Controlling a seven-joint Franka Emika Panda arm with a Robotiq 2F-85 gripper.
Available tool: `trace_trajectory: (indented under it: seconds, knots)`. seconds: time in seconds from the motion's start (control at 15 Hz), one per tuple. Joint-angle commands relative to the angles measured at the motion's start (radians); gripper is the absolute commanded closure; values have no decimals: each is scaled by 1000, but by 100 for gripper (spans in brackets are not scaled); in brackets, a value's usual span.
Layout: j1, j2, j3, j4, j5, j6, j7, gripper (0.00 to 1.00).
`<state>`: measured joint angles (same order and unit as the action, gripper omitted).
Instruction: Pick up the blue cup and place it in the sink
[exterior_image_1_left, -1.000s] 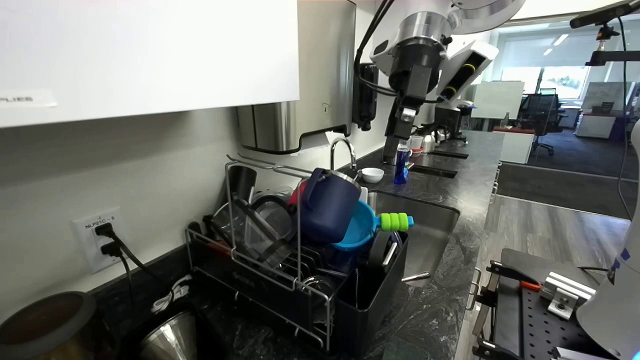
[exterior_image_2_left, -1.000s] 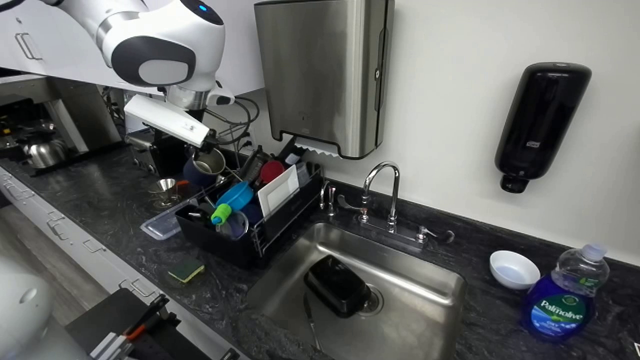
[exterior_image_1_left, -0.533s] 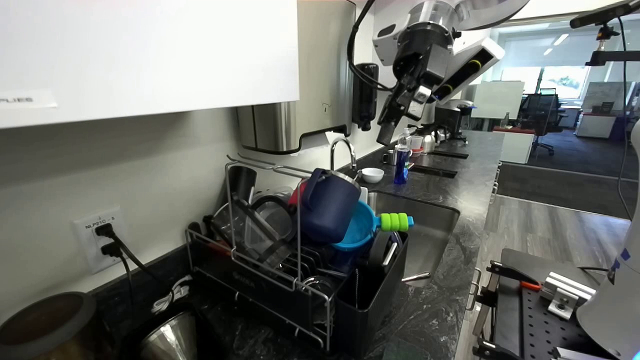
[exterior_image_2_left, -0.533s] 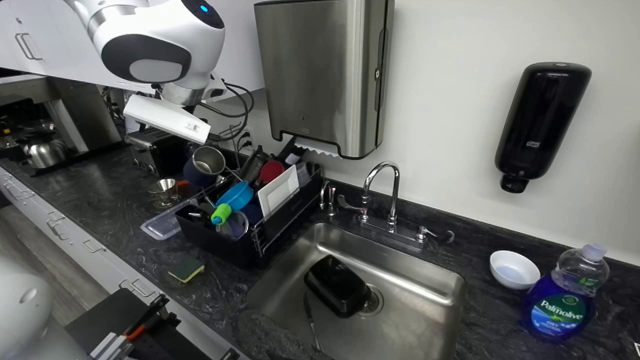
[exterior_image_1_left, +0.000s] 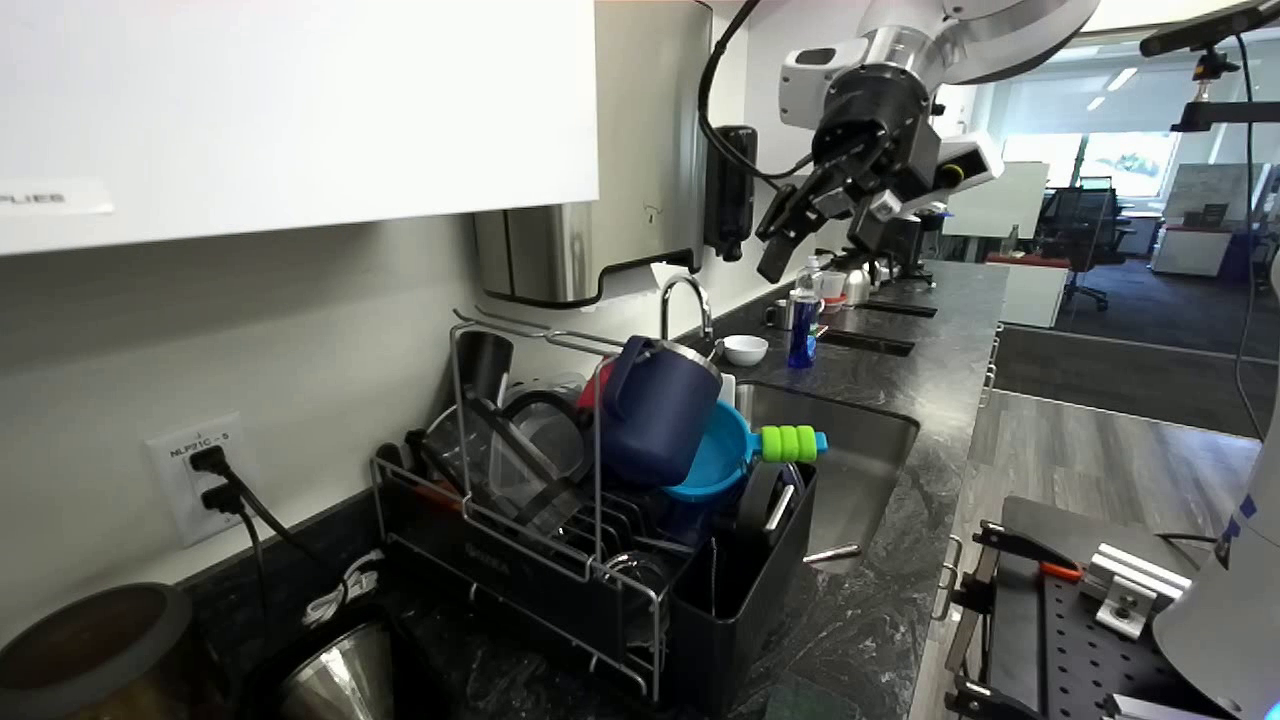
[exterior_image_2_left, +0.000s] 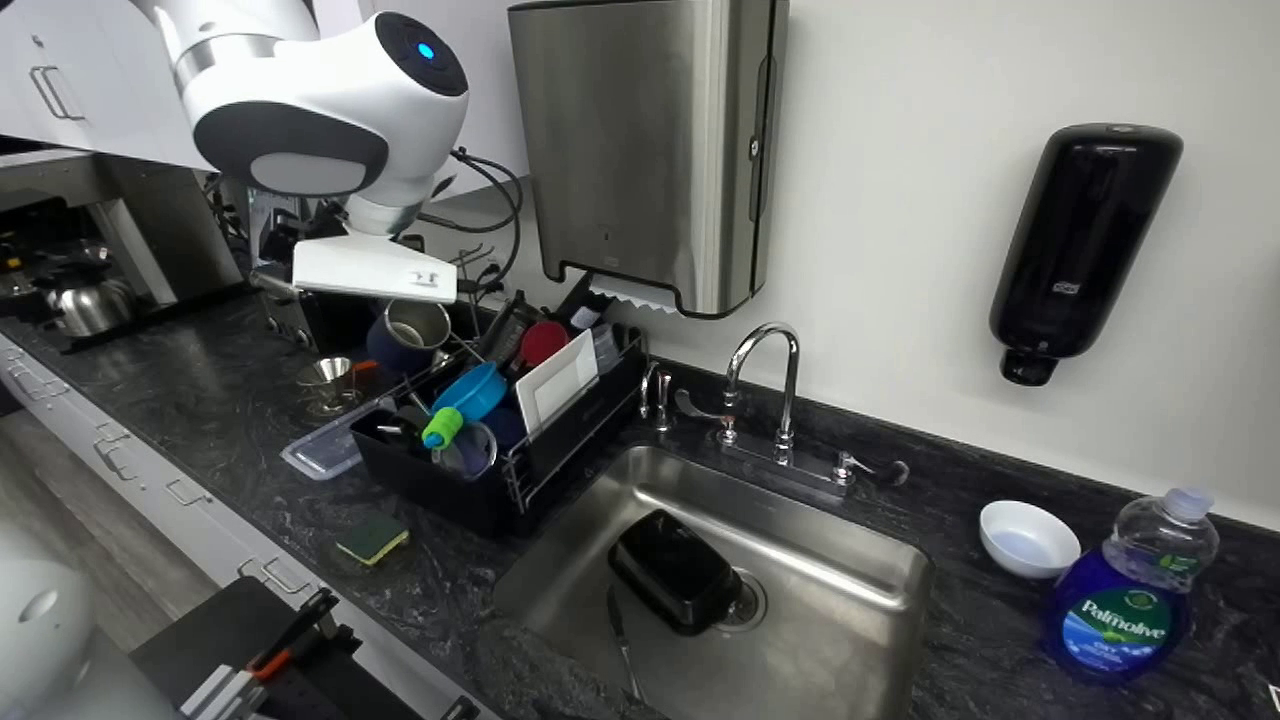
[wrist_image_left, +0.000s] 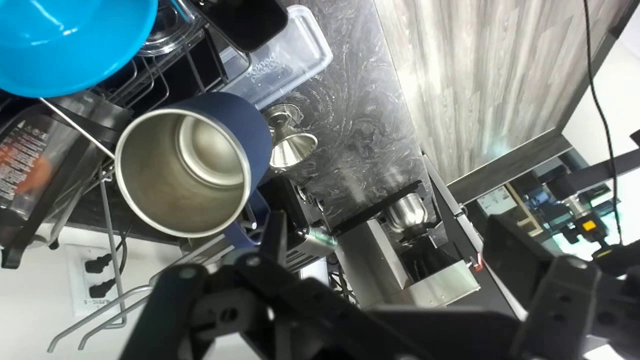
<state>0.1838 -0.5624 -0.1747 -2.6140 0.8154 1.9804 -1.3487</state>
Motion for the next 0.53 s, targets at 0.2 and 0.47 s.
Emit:
trace_trajectory:
  seconds: [0.2, 0.47]
  knots:
    - [-56, -60, 20, -102, 40, 45, -277, 0]
    - [-57, -74, 34, -159, 89, 128, -406, 0]
